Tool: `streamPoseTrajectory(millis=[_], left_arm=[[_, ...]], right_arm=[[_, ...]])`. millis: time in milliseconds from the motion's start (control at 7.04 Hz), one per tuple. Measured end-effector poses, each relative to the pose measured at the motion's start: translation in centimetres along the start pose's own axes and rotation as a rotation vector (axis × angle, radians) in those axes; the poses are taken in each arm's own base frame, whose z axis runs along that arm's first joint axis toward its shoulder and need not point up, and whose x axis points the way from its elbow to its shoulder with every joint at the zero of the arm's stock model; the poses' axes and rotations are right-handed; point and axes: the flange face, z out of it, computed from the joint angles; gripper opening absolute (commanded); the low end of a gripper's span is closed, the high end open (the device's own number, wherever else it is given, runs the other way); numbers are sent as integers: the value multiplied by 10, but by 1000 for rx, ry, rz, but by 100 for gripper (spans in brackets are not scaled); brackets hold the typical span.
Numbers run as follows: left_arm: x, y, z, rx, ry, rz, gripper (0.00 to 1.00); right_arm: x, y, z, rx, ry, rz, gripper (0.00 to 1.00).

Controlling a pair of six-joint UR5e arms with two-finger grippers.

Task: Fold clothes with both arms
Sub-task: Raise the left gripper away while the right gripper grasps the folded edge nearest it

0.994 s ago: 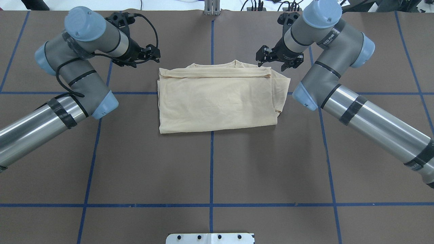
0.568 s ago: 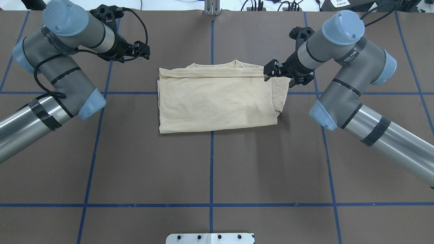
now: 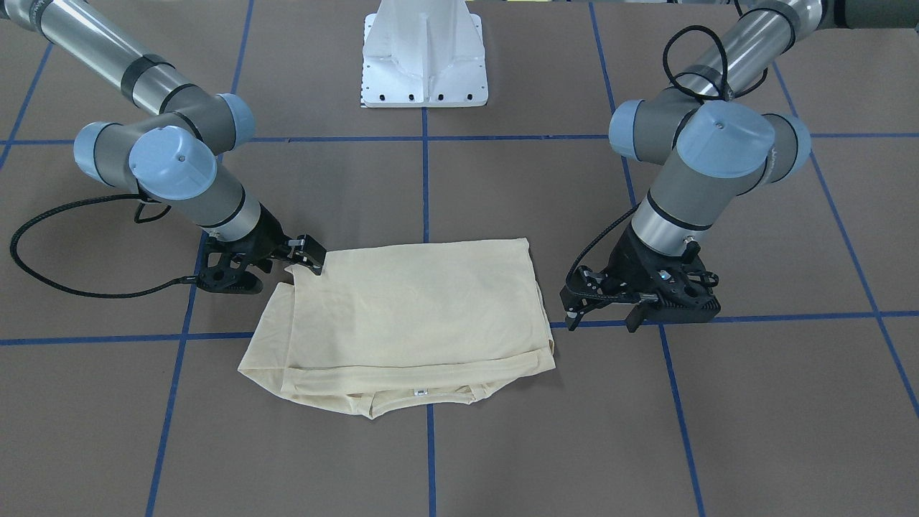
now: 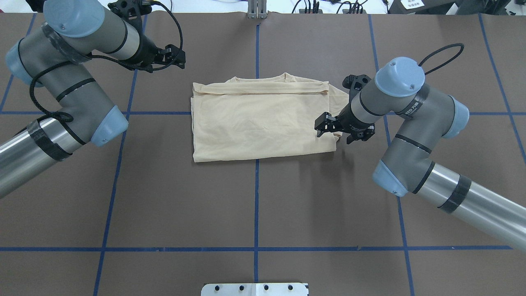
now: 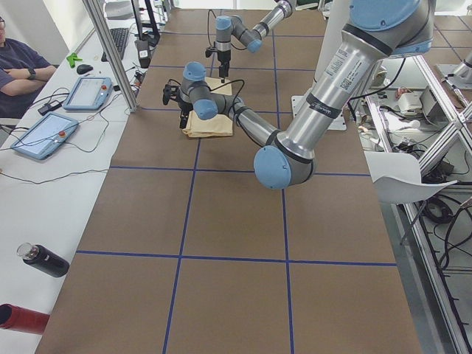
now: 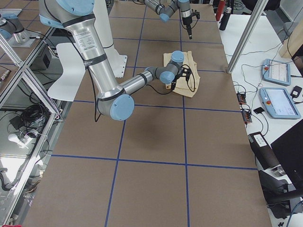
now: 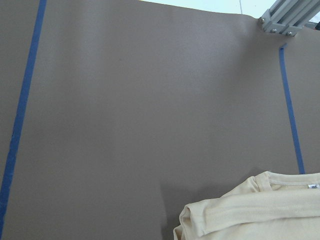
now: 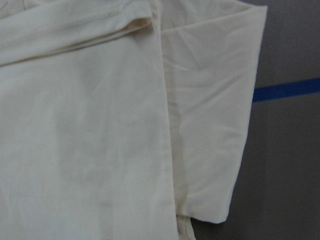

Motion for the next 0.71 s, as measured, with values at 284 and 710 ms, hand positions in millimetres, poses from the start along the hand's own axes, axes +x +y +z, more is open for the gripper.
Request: streamPoseTrajectory(millis=[284, 710], left_arm=[[0, 1, -1, 1, 1, 1, 99], [-2, 2, -2, 1, 0, 0, 99]], right_arm=[[-5, 6, 2, -14, 14, 2, 43], [-7, 6, 1, -16, 13, 2, 0]])
